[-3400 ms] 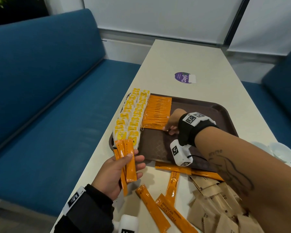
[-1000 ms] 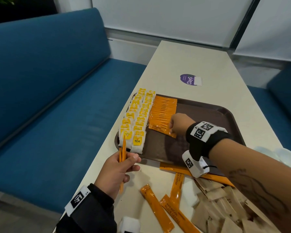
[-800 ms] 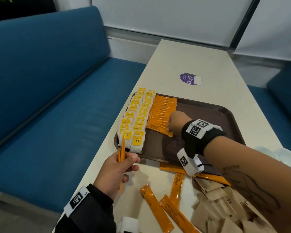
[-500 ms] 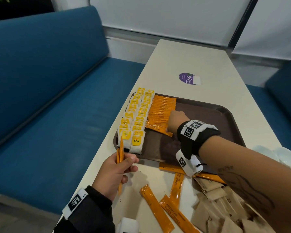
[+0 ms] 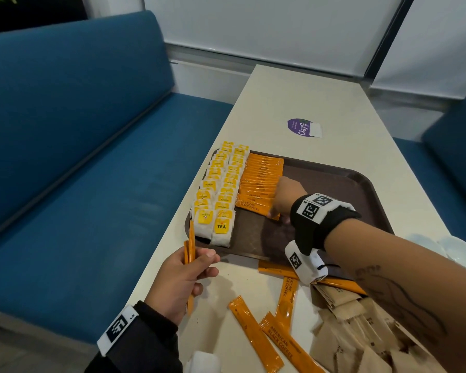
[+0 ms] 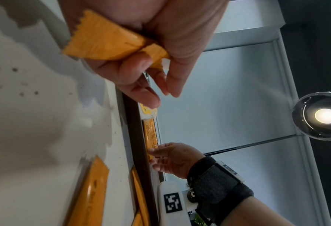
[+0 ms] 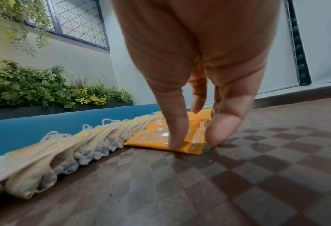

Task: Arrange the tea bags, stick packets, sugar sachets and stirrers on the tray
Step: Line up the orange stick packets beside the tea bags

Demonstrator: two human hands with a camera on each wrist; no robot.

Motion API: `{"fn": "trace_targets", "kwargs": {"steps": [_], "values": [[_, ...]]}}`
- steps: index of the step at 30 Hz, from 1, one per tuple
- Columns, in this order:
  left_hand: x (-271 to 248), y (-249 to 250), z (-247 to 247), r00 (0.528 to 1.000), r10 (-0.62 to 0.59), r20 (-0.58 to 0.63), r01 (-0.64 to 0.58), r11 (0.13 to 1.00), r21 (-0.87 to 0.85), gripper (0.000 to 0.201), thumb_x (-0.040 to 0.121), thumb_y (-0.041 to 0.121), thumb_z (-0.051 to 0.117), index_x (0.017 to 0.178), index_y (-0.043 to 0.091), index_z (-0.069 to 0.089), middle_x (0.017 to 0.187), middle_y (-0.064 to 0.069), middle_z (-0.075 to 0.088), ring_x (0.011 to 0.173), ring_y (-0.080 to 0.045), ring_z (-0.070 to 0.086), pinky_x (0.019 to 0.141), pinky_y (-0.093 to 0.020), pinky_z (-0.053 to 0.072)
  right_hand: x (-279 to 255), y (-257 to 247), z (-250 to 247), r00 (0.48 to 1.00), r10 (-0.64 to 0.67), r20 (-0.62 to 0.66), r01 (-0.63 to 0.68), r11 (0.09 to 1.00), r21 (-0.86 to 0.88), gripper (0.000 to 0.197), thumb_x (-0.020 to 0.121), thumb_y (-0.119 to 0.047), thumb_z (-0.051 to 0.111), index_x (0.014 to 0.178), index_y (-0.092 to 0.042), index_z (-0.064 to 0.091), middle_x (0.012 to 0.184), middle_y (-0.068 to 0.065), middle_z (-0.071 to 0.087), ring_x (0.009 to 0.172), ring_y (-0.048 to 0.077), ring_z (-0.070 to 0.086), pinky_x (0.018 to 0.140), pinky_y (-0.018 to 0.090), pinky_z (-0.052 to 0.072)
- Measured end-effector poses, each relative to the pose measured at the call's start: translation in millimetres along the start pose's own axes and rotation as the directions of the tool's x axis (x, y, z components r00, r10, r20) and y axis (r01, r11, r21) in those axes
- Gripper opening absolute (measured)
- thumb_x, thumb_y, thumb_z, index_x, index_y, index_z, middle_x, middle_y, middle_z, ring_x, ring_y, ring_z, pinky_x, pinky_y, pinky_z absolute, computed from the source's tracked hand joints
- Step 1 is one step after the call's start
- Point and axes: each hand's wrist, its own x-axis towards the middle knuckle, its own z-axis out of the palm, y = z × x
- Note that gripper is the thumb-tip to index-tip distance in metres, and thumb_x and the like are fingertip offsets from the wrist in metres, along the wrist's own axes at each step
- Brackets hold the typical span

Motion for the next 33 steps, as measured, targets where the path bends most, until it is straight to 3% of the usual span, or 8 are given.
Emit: {"fn": "trace_targets", "kwargs": {"steps": [7,9,12,15,25,28,31,33], "values": [[-1.3,-0.9,-4.3,1.000,0.012,-0.013,-0.012,1.000,0.007,0.006,0.088,0.015,0.060,0.083,0.011,0.060,0.085,-0.007,0.071,0.073,-0.018,0.063,0.045,-0.020,0.035,3.5,-0.1,-0.5,1.000,0.013,-0.023,-0.014,0.998,-0.069,0.040,0.077,-0.015,0.076,0.110,-0.001,0.059,0.101,0.013,0.069,0.089,0.027,0.069,0.075,0.031,0.056],[-2.4,0.2,-5.9,1.000,0.013,-0.016,-0.013,1.000,0.007,0.006,0.088,0.015,0.060,0.084,0.010,0.059,0.086,-0.008,0.071,0.072,-0.018,0.063,0.045,-0.021,0.035,4.5,-1.8,-0.9,0.999,0.036,-0.033,-0.038,0.998,-0.047,0.046,0.076,-0.017,0.078,0.113,0.000,0.057,0.105,0.013,0.067,0.093,0.028,0.068,0.080,0.033,0.056],[-3.6,1.0,-7.8,1.000,0.009,-0.020,-0.009,1.000,0.009,0.006,0.088,0.015,0.060,0.086,0.009,0.060,0.087,-0.009,0.070,0.073,-0.019,0.063,0.047,-0.022,0.035,5.7,-3.7,-0.5,0.992,0.100,-0.076,-0.098,0.995,0.027,0.072,0.072,-0.018,0.081,0.128,0.000,0.041,0.121,0.016,0.057,0.111,0.032,0.058,0.092,0.039,0.051],[-4.1,1.1,-8.7,1.000,0.005,-0.023,-0.005,1.000,0.009,0.006,0.088,0.015,0.060,0.087,0.009,0.060,0.087,-0.009,0.070,0.074,-0.019,0.063,0.048,-0.023,0.035,6.9,-5.2,-0.3,0.991,0.114,-0.076,-0.108,0.991,0.084,0.078,0.072,-0.016,0.081,0.133,0.000,0.033,0.127,0.018,0.054,0.116,0.034,0.055,0.095,0.039,0.049],[-3.9,2.8,-7.4,1.000,-0.026,-0.010,0.026,0.999,-0.040,0.006,0.090,0.015,0.058,0.086,0.010,0.059,0.081,-0.007,0.070,0.067,-0.017,0.063,0.042,-0.019,0.038,3.2,0.3,-5.9,0.994,0.111,-0.020,-0.105,0.977,0.186,0.062,0.076,-0.015,0.078,0.125,0.001,0.045,0.117,0.017,0.061,0.105,0.032,0.063,0.089,0.039,0.054],[-5.6,4.9,-1.0,0.999,-0.028,0.033,0.029,0.999,-0.031,0.008,0.090,0.015,0.057,0.085,0.009,0.059,0.072,-0.006,0.064,0.051,-0.010,0.054,0.037,-0.016,0.037,-16.7,2.3,-16.1,1.000,0.026,0.012,-0.028,0.963,0.269,0.053,0.078,-0.015,0.076,0.122,0.001,0.050,0.111,0.017,0.063,0.100,0.031,0.064,0.086,0.042,0.055],[-10.2,7.7,9.0,0.986,-0.062,0.156,0.062,0.998,0.004,0.017,0.088,0.022,0.058,0.090,0.005,0.062,0.062,-0.003,0.052,0.039,-0.006,0.037,0.034,-0.014,0.030,-56.7,3.2,-27.1,0.981,-0.191,0.032,0.155,0.873,0.462,0.033,0.082,-0.013,0.072,0.112,-0.012,0.056,0.101,0.008,0.063,0.084,0.018,0.063,0.064,0.030,0.053],[-15.5,9.2,17.8,0.963,-0.099,0.250,0.093,0.995,0.034,0.032,0.082,0.034,0.058,0.092,0.005,0.064,0.059,0.000,0.050,0.038,-0.005,0.034,0.033,-0.013,0.027,-87.4,4.3,-28.5,0.928,-0.361,0.094,0.249,0.787,0.564,0.023,0.083,-0.017,0.071,0.103,-0.021,0.061,0.098,0.005,0.065,0.075,0.011,0.062,0.055,0.023,0.047]]}}
